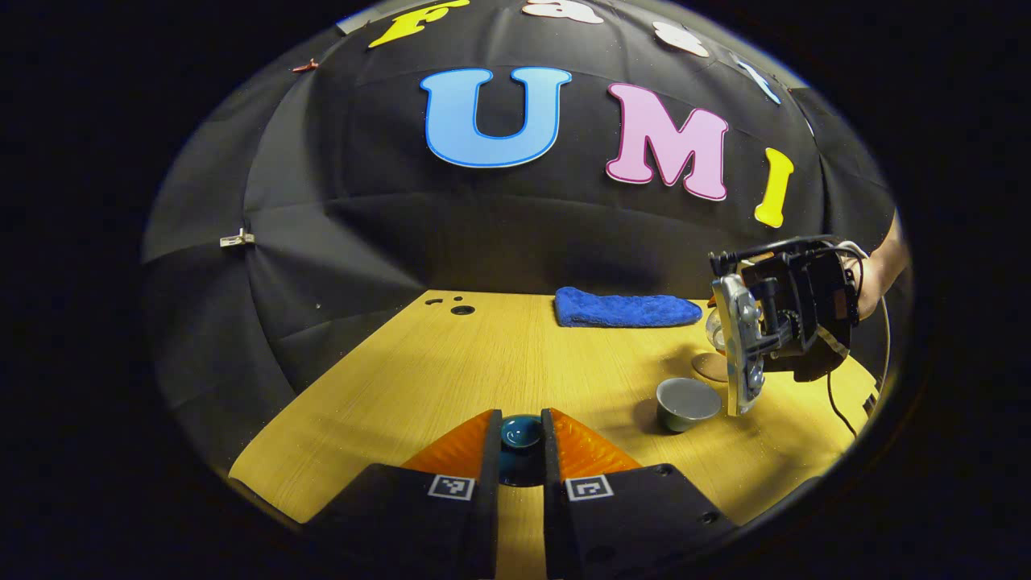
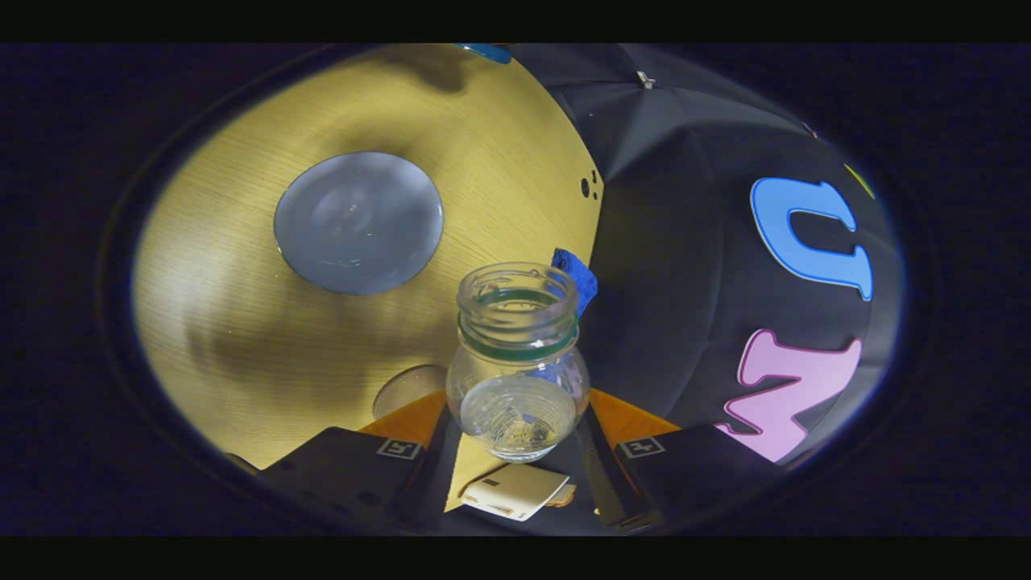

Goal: Open the teacup lid with one hand, grasp the water bottle and pour water into the teacup with the other hand; after pouring, place the water bottle on the coaster and then close the teacup lid.

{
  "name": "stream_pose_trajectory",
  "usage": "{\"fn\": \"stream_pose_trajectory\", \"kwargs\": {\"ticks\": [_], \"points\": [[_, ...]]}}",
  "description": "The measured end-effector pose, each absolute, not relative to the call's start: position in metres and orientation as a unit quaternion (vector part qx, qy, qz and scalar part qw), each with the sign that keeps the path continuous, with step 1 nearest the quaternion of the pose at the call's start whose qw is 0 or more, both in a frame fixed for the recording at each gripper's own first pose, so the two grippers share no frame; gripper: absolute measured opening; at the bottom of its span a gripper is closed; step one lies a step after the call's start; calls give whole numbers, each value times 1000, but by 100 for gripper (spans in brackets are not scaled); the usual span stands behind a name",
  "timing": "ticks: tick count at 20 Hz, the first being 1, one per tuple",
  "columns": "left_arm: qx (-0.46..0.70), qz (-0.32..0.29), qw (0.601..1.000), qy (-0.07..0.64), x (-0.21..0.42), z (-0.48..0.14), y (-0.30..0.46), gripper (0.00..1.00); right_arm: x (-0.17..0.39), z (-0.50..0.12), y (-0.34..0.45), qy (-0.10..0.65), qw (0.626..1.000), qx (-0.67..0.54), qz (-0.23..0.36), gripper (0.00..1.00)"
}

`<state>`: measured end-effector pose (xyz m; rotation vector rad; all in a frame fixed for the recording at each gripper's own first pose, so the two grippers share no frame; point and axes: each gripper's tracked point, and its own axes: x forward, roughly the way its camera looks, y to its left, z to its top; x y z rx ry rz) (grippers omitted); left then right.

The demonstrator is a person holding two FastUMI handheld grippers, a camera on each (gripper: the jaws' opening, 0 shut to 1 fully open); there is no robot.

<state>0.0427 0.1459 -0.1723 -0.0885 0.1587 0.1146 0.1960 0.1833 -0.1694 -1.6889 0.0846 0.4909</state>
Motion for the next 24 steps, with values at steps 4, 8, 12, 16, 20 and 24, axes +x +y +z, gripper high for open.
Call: {"fn": "stream_pose_trajectory", "kwargs": {"ticks": [4, 8, 12, 16, 20, 24], "points": [[-51, 64, 993, 82, 40, -180, 152, 27, 198, -173, 187, 20, 614, -761, 208, 73], [-58, 69, 993, 82, 38, -185, 155, 27, 197, -174, 189, 9, 593, -779, 206, 69], [-64, 70, 992, 84, 34, -191, 155, 27, 195, -174, 191, -4, 574, -792, 207, 73], [-66, 71, 992, 82, 34, -194, 155, 27, 197, -173, 195, -11, 560, -803, 205, 69], [-70, 75, 992, 79, 35, -196, 158, 27, 201, -166, 205, -32, 542, -815, 204, 73], [-76, 82, 991, 78, 33, -199, 161, 27, 202, -165, 206, -37, 525, -825, 204, 68]]}}
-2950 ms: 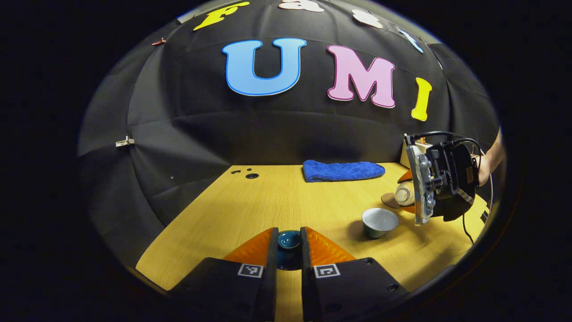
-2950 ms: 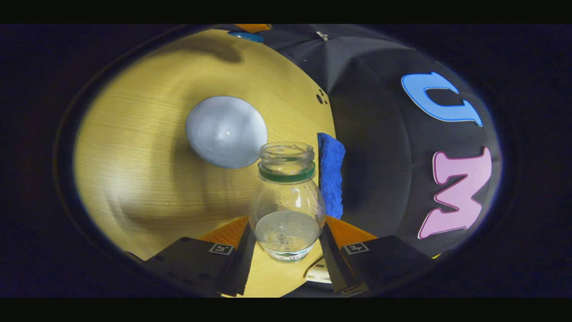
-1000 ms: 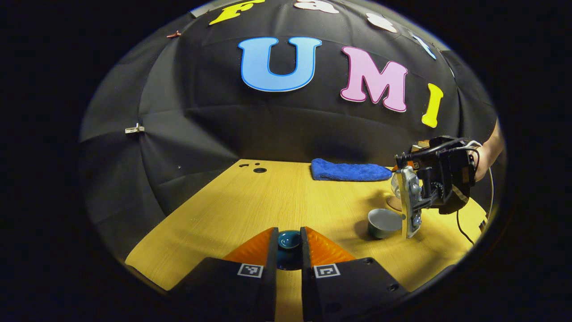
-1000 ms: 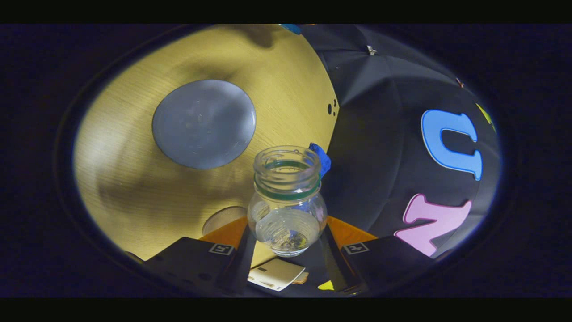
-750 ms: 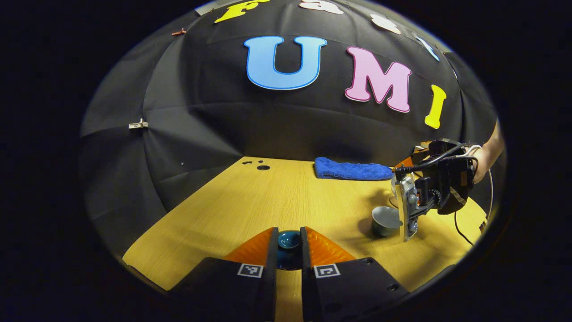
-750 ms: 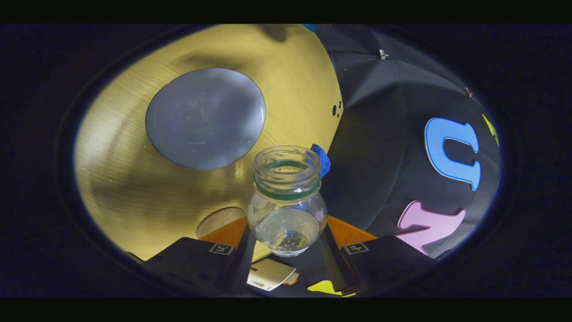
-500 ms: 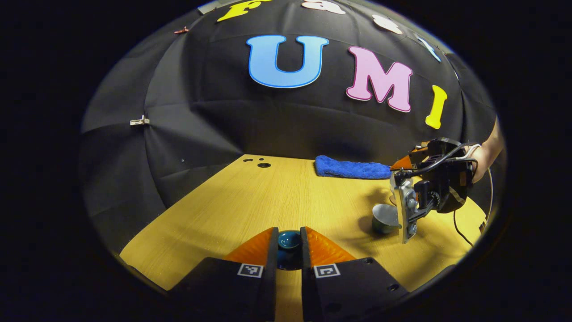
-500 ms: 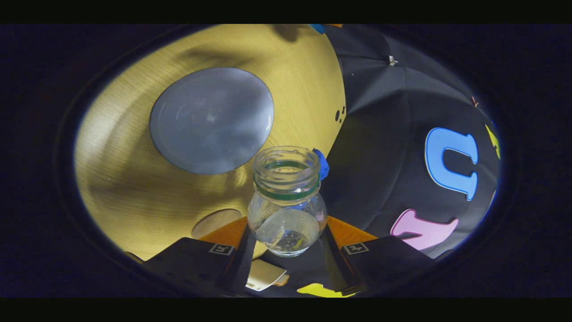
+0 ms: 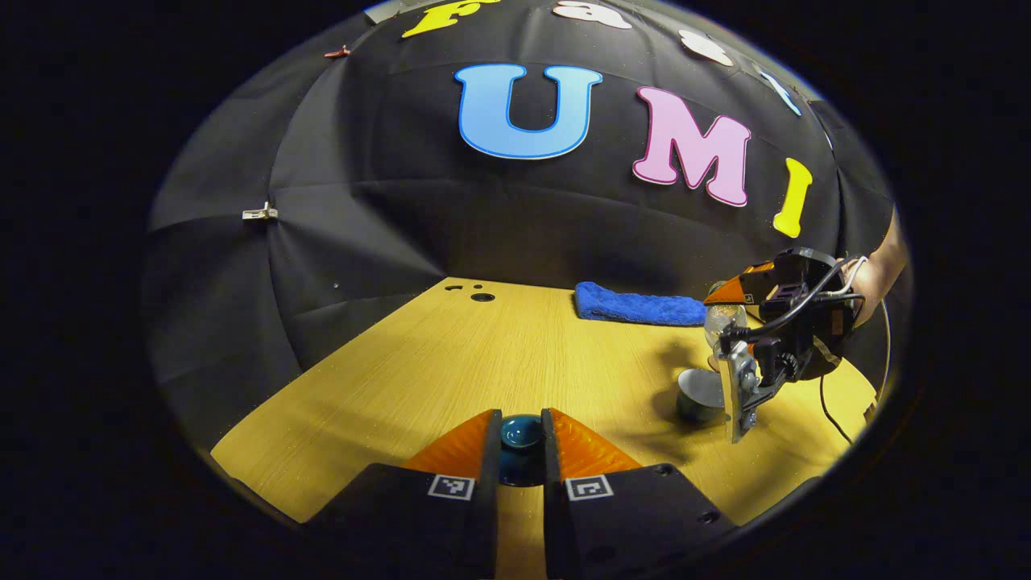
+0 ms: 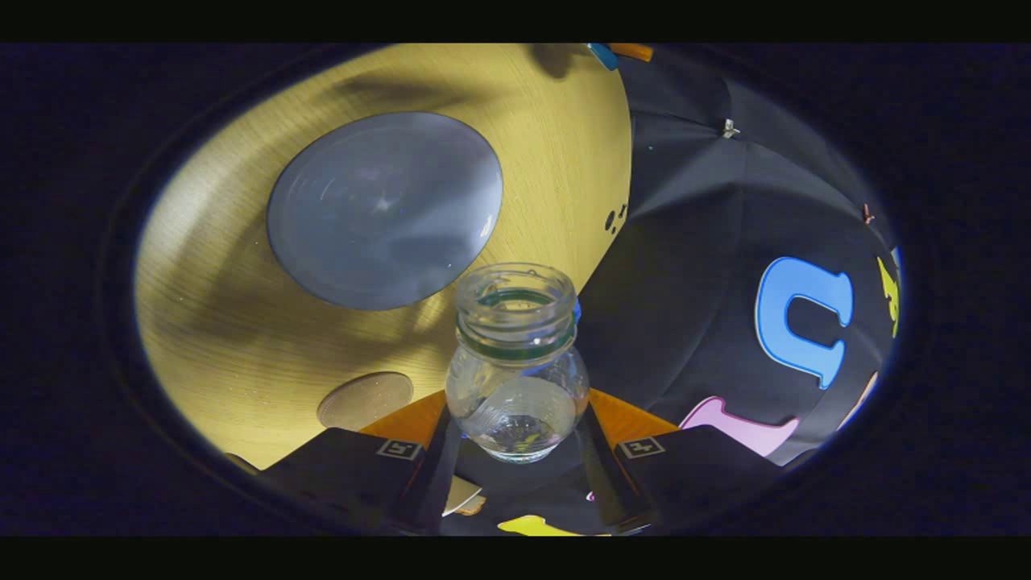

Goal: Open the teacup lid with one hand, grasp the water bottle and pour water into the teacup with the other hand; after pouring, place the water bottle on the coaster and then close the teacup lid.

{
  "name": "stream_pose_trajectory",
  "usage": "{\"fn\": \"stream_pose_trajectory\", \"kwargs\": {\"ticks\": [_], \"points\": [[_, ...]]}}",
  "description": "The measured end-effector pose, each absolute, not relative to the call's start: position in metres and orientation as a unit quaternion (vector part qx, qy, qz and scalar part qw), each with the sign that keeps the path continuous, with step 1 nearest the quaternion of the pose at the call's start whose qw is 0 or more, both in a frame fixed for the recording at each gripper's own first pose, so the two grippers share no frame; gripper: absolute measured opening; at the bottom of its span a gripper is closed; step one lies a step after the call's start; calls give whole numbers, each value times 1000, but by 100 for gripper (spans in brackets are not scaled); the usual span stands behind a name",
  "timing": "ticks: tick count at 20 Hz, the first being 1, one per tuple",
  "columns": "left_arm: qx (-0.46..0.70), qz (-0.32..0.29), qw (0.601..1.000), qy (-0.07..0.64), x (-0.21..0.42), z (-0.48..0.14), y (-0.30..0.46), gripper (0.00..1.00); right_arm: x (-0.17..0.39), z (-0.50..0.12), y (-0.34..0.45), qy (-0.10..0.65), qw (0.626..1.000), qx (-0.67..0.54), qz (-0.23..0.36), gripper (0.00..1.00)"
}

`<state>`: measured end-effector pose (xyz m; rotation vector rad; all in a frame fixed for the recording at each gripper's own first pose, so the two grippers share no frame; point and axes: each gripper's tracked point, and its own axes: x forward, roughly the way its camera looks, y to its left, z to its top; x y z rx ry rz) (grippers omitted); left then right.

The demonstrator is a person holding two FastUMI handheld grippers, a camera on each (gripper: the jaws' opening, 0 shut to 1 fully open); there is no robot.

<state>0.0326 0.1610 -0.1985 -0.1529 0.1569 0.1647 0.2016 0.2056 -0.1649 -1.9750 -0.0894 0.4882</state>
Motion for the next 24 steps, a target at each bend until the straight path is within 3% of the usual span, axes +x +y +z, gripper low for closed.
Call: {"fn": "stream_pose_trajectory", "kwargs": {"ticks": [3, 4, 7, 8, 17, 18, 19, 24], "points": [[-76, 84, 990, 79, 30, -201, 162, 27, 200, -165, 207, -39, 520, -828, 206, 68], [-76, 84, 990, 80, 30, -202, 163, 27, 200, -164, 208, -39, 519, -829, 205, 73], [-77, 86, 990, 81, 27, -203, 164, 23, 200, -165, 209, -42, 510, -833, 209, 72], [-76, 86, 990, 81, 26, -203, 164, 27, 200, -165, 209, -42, 507, -835, 209, 72], [-77, 89, 989, 84, 26, -208, 166, 27, 204, -167, 209, -42, 488, -845, 214, 73], [-77, 89, 989, 85, 26, -208, 166, 27, 205, -167, 209, -41, 483, -847, 217, 68], [-77, 89, 990, 84, 26, -208, 165, 27, 206, -167, 209, -43, 481, -848, 218, 72], [-72, 86, 990, 83, 26, -207, 163, 27, 211, -160, 211, -52, 467, -856, 213, 73]]}}
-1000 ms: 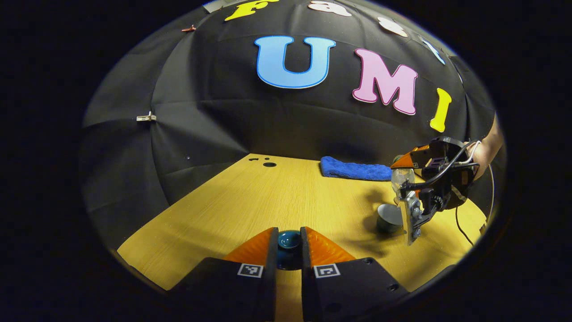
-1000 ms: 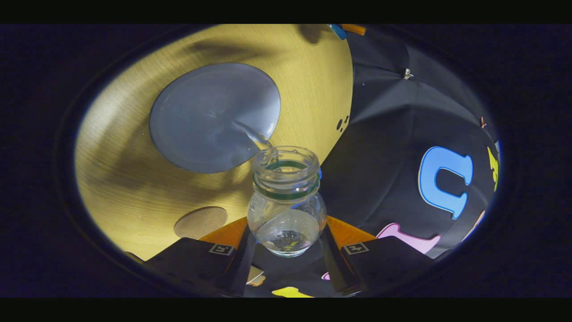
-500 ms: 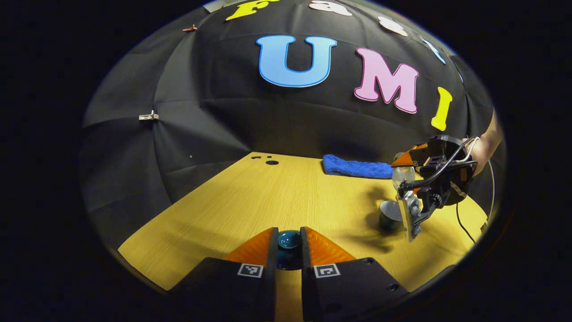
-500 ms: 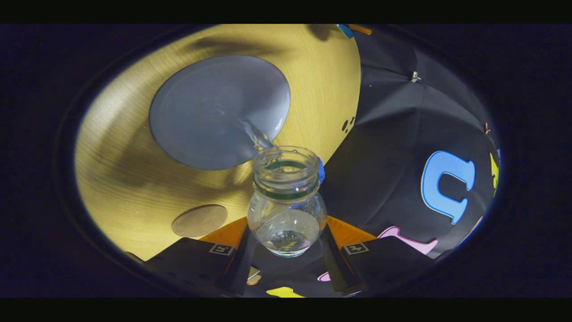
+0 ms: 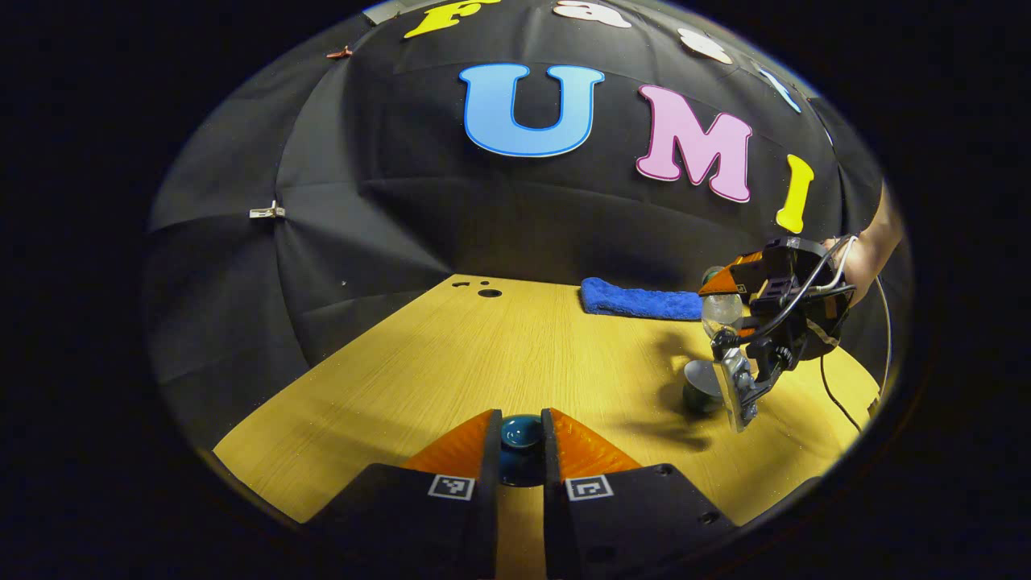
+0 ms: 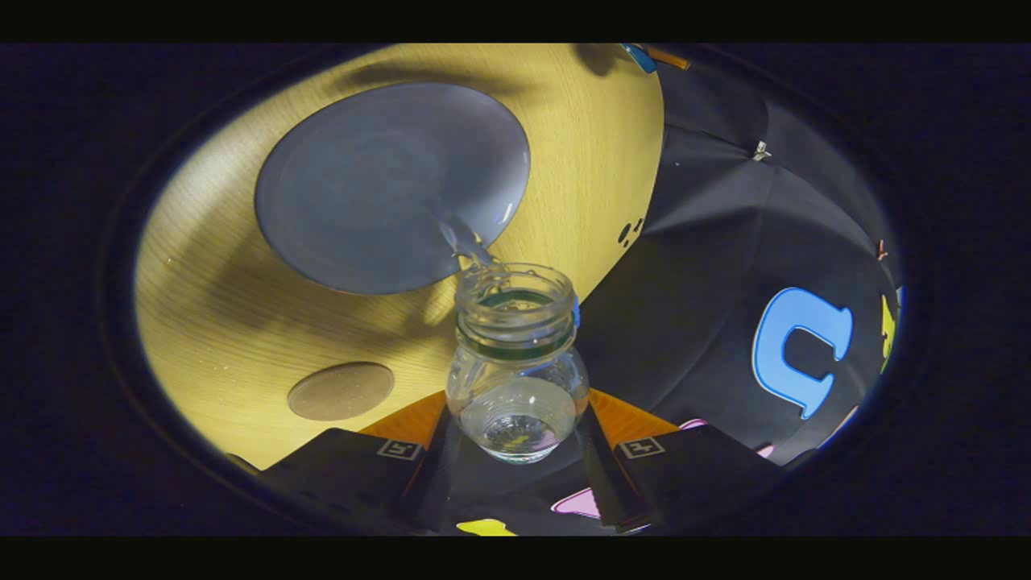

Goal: Open the teacup lid with one hand, grasp the water bottle and pour water into the teacup with the other hand; after pouring, place the water bottle on the coaster and then close the teacup lid.

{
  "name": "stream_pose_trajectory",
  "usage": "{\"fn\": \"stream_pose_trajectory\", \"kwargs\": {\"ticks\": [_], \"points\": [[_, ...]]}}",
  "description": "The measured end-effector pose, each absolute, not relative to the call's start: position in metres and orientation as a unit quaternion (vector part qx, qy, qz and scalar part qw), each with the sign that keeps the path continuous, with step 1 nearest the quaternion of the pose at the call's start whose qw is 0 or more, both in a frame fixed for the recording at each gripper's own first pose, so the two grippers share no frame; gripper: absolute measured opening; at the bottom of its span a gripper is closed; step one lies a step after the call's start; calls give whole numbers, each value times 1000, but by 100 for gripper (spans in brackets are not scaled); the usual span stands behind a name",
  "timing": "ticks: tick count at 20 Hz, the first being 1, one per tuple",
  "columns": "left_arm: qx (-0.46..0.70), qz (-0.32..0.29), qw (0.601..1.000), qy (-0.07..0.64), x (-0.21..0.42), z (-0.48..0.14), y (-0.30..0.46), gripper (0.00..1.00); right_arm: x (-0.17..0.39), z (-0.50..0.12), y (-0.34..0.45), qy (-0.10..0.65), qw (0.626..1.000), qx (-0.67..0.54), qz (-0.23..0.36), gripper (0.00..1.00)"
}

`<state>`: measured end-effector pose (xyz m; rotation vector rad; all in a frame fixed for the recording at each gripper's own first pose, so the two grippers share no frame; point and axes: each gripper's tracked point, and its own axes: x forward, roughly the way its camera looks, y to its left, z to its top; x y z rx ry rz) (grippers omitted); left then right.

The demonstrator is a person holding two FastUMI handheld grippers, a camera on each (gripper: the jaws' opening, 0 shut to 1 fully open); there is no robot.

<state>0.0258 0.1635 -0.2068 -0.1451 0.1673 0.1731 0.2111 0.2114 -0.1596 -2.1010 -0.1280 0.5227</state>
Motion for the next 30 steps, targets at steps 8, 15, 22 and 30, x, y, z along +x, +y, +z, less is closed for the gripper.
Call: {"fn": "stream_pose_trajectory", "kwargs": {"ticks": [8, 15, 22, 30], "points": [[-71, 89, 990, 79, 29, -205, 166, 27, 209, -158, 213, -59, 446, -866, 217, 72], [-62, 84, 992, 75, 28, -203, 166, 27, 208, -155, 216, -69, 429, -874, 219, 73], [-59, 81, 992, 74, 29, -203, 163, 27, 207, -151, 217, -72, 405, -885, 218, 72], [-57, 82, 992, 72, 29, -201, 162, 27, 204, -143, 220, -84, 380, -896, 214, 73]]}}
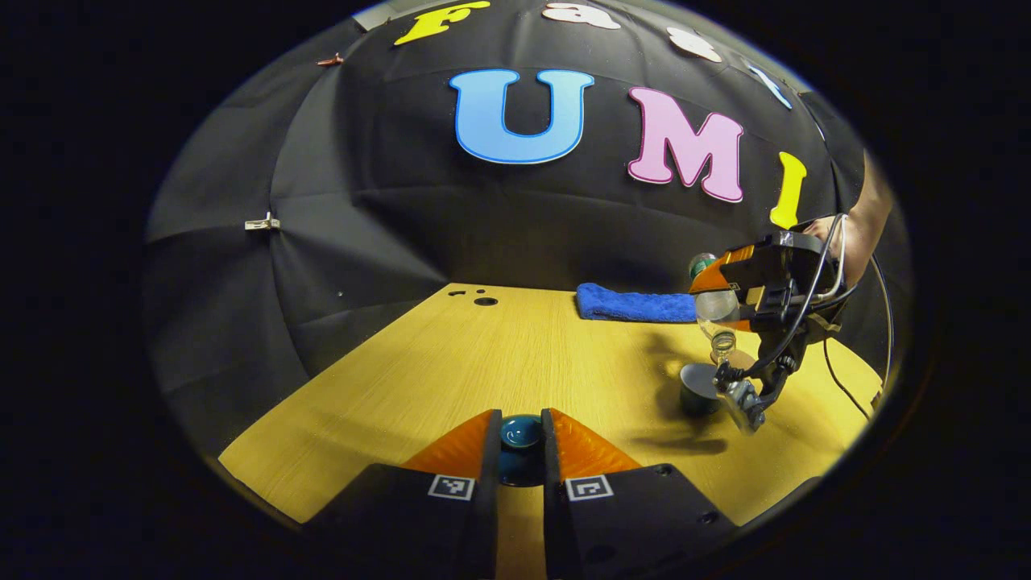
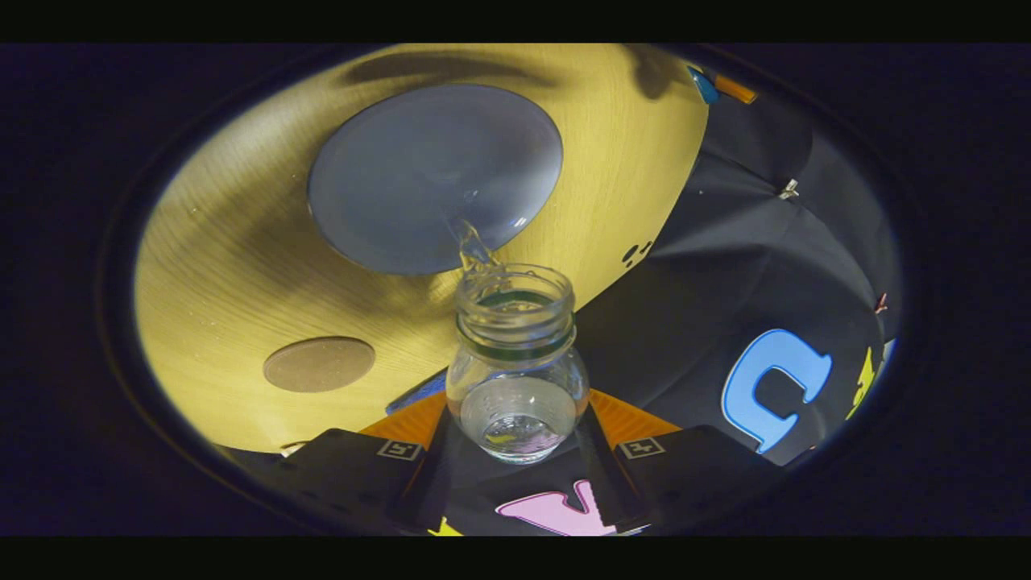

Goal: Open the teacup lid with one hand, grasp the water bottle and pour water into the teacup with the other hand; after pouring, place the water bottle on the coaster and then close the teacup lid.

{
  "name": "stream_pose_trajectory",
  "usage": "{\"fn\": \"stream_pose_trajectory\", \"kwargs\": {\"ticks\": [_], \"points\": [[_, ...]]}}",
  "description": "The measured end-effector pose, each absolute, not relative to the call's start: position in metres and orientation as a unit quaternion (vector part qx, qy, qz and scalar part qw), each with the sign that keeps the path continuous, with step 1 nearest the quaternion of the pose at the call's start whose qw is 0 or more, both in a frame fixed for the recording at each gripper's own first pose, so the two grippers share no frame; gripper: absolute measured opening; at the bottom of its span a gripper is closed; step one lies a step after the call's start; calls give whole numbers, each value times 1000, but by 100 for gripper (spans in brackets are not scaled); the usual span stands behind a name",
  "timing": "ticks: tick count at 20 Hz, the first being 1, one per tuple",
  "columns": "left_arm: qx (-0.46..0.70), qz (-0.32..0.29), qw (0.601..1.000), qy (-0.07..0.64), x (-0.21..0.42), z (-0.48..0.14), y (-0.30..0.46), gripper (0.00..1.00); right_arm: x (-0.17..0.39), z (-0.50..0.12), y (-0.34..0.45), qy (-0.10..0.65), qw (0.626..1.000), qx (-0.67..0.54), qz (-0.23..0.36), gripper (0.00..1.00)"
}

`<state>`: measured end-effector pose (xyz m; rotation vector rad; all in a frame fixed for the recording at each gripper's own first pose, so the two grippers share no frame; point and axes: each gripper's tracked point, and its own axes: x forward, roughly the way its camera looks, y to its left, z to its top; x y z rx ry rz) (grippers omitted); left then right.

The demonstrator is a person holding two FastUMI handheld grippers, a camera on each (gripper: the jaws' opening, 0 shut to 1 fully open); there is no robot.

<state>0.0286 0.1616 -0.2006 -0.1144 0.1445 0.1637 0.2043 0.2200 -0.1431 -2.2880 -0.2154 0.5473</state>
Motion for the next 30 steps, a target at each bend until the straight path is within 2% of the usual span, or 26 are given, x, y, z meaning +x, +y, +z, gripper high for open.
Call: {"fn": "stream_pose_trajectory", "kwargs": {"ticks": [12, 13, 14, 30], "points": [[-56, 87, 992, 73, 20, -202, 160, 27, 202, -138, 222, -94, 364, -902, 211, 72], [-55, 87, 992, 73, 20, -203, 161, 27, 202, -138, 223, -94, 362, -903, 212, 77], [-52, 88, 992, 74, 19, -203, 162, 27, 201, -136, 223, -95, 360, -903, 212, 72], [-50, 95, 992, 68, 17, -199, 159, 27, 197, -127, 227, -108, 354, -906, 205, 72]]}}
